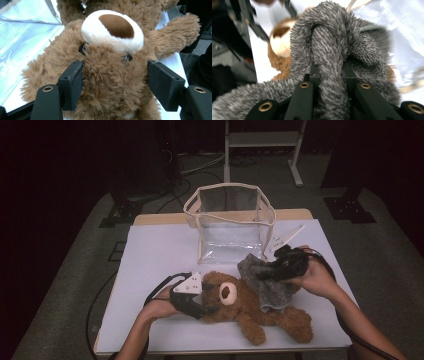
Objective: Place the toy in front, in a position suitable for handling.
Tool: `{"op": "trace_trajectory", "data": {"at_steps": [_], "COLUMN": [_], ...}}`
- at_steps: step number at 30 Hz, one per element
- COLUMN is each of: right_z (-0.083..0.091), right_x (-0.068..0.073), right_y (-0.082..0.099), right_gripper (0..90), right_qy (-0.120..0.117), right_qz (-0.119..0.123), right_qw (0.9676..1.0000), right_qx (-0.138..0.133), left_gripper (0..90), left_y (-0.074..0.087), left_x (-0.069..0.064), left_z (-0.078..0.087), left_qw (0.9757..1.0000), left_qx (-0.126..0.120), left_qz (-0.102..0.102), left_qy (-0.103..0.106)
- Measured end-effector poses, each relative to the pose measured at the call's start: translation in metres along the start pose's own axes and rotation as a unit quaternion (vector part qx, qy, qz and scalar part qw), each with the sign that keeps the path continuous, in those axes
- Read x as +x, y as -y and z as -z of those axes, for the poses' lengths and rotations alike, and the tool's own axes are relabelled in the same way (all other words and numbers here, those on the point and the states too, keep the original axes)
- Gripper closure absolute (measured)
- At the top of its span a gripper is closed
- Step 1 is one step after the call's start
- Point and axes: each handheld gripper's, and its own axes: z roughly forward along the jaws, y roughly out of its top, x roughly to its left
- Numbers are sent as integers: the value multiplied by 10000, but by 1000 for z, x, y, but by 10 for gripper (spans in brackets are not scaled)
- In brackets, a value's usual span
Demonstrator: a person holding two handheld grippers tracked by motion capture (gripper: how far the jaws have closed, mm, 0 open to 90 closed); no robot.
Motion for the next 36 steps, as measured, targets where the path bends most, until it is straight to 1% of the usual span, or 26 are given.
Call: {"op": "trace_trajectory", "data": {"at_steps": [1, 2, 3, 5, 6, 7, 8, 9, 11, 13, 16, 17, 18, 19, 20, 22, 23, 24, 25, 26, 27, 29, 31, 33, 36], "right_z": [-9, -17, -24, -33, -36, -37, -38, -37, -31, -22, -6, -3, -3, -4, -8, -20, -26, -32, -36, -39, -41, -39, -32, -21, 0], "right_x": [1, 4, 6, 10, 13, 16, 19, 21, 20, 17, 10, 8, 7, 6, 7, 11, 14, 16, 19, 22, 24, 26, 23, 20, 15], "right_y": [1, 3, 4, 5, 5, 4, 4, 4, 4, 6, 8, 9, 9, 10, 11, 11, 11, 10, 9, 8, 7, 5, 6, 8, 13], "right_gripper": [754, 754, 753, 753, 753, 753, 753, 754, 754, 754, 754, 754, 754, 754, 754, 754, 754, 754, 754, 754, 754, 754, 754, 754, 754], "right_qy": [-37, -64, -116, -285, -356, -412, -420, -376, -333, -286, -112, -108, -93, -70, -114, -144, -178, -264, -365, -409, -383, -329, -357, -312, -144], "right_qz": [53, 101, 150, 170, 173, 206, 282, 326, 311, 282, 129, 73, 46, 60, 41, 175, 222, 277, 273, 295, 371, 403, 351, 276, 170], "right_qw": [9999, 9997, 9995, 9992, 9990, 9987, 9985, 9986, 9988, 9992, 9997, 9996, 9997, 9998, 9998, 9997, 9996, 9993, 9990, 9987, 9986, 9986, 9987, 9991, 9995], "right_qx": [116, 223, 243, 226, 195, 200, 206, 196, 157, 30, -171, -233, -229, -199, -168, 22, 59, 53, 38, 45, 75, 72, -5, -107, -233], "left_gripper": [317, 314, 303, 292, 286, 285, 285, 285, 286, 286, 288, 288, 288, 288, 288, 283, 264, 250, 237, 228, 228, 233, 242, 246, 260], "left_y": [-1, -3, -4, -8, -10, -11, -11, -11, -10, -10, -10, -10, -10, -11, -12, -16, -18, -19, -20, -20, -19, -17, -15, -14, -15], "left_x": [1, 2, 2, 0, 0, -1, -2, -3, -5, -6, -6, -6, -6, -5, -4, -4, -4, -4, -3, -4, -4, -4, -5, -6, -8], "left_z": [1, 3, 4, 4, 3, 2, 0, -2, -5, -6, -4, -3, -2, -1, 0, 2, 2, 1, 0, -2, -3, -4, -5, -6, -5], "left_qw": [10000, 10000, 10000, 9997, 9997, 9997, 9998, 9999, 9999, 9999, 9998, 9997, 9997, 9998, 9998, 9997, 9996, 9997, 9997, 9997, 9997, 9997, 9997, 9996, 9995], "left_qx": [-44, -33, -84, -238, -262, -237, -185, -137, -70, -24, -19, -17, -24, -53, -69, -145, -195, -202, -155, -133, -130, -124, -87, -28, 22], "left_qz": [47, 31, 37, 0, 34, 13, -35, -73, -105, -127, -141, -154, -147, -119, -133, -175, -172, -140, -174, -171, -160, -112, -141, -146, -180], "left_qy": [-5, -4, 6, -16, 4, 23, 21, 33, 45, 37, 144, 171, 179, 168, 160, 91, 59, 64, 64, 104, 131, 183, 193, 236, 260]}}
